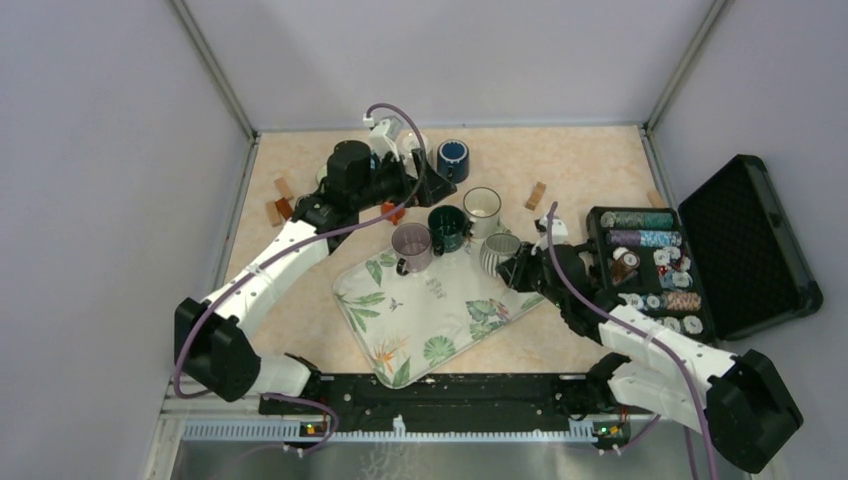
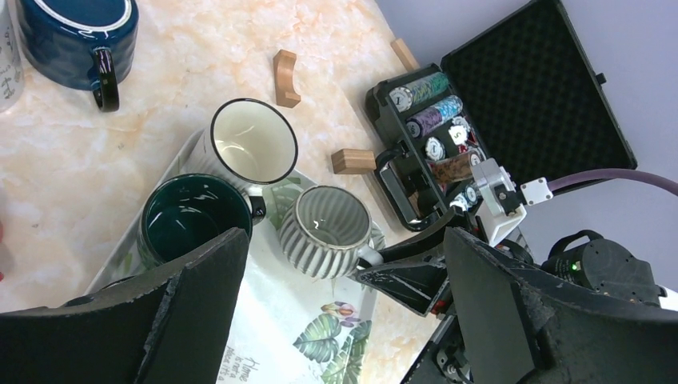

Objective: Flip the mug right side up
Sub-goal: Place the cup on the tray.

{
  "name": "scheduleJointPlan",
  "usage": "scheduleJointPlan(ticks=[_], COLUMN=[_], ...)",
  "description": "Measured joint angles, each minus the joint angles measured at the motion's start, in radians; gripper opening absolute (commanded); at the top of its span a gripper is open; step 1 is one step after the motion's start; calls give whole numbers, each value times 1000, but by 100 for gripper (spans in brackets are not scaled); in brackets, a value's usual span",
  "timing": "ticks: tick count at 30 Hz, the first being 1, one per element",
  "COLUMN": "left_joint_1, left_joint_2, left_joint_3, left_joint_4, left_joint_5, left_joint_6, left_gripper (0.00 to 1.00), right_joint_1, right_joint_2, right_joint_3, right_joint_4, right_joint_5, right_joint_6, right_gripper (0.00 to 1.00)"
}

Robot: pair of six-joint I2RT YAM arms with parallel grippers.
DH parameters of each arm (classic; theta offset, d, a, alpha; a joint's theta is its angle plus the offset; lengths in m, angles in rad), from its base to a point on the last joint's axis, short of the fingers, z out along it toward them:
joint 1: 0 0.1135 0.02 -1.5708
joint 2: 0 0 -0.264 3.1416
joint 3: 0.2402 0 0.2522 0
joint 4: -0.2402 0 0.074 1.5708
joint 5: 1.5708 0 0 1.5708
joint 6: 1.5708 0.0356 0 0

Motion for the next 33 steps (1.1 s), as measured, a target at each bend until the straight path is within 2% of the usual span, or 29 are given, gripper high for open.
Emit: scheduleJointPlan(ticks=[14,21,33], left_joint_1=[7,10,13], left_joint_2=[-14,-14,-14], left_joint_3=[-26,-28,-32], left_joint_4=[-16,-24,-27], left_joint_5=[-18,-21,-21], left_joint_6=[20,23,25], left_gripper=[98,99,98], right_joint_1=[11,11,13], right_joint_2=[87,98,137], right_joint_3=[-32,-32,-53], right_joint_4=[130,138,118], right_joint_5=[43,43,43], right_joint_6=[8,31,61], right_gripper=[0,19,34])
